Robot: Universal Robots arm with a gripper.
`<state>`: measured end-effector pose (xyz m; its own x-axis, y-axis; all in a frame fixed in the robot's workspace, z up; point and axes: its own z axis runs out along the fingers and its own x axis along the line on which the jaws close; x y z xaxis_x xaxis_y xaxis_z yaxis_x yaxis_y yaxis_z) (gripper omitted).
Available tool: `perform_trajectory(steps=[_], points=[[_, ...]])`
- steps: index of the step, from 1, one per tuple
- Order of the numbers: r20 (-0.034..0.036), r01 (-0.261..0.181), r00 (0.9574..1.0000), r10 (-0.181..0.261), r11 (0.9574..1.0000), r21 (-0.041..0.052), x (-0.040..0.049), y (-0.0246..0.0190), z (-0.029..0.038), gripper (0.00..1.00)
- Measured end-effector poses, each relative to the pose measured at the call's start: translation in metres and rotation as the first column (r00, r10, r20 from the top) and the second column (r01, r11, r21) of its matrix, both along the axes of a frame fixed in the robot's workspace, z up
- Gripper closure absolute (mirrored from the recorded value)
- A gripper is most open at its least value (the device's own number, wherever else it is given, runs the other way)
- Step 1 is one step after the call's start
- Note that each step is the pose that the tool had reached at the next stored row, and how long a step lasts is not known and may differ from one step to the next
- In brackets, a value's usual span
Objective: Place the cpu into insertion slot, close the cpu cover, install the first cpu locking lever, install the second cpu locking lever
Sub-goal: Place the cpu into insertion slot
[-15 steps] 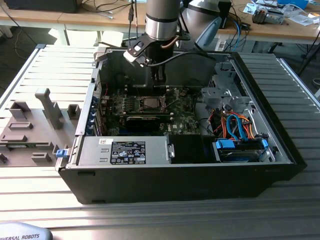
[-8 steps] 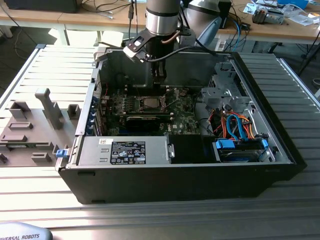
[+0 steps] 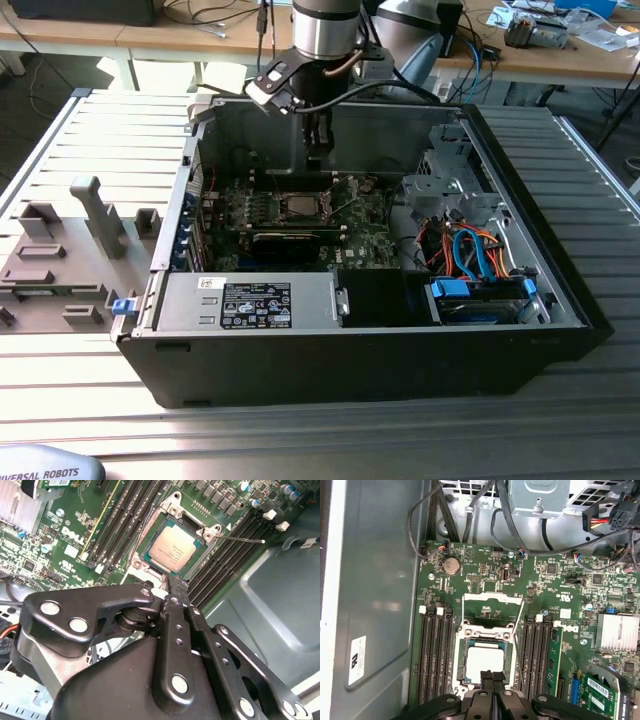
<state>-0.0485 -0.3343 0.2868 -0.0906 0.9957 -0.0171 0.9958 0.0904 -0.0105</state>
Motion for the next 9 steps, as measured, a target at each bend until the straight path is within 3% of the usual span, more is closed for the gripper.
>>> perform_trajectory(steps=[3, 9], points=[[0.0000, 0.000, 1.0000, 0.000, 1.0000, 0.0000, 0.0000, 0.0000, 0.0061, 0.89], [0.0000, 0.000, 1.0000, 0.000, 1.0000, 0.0001, 0.0000, 0.0000, 0.0068, 0.89]])
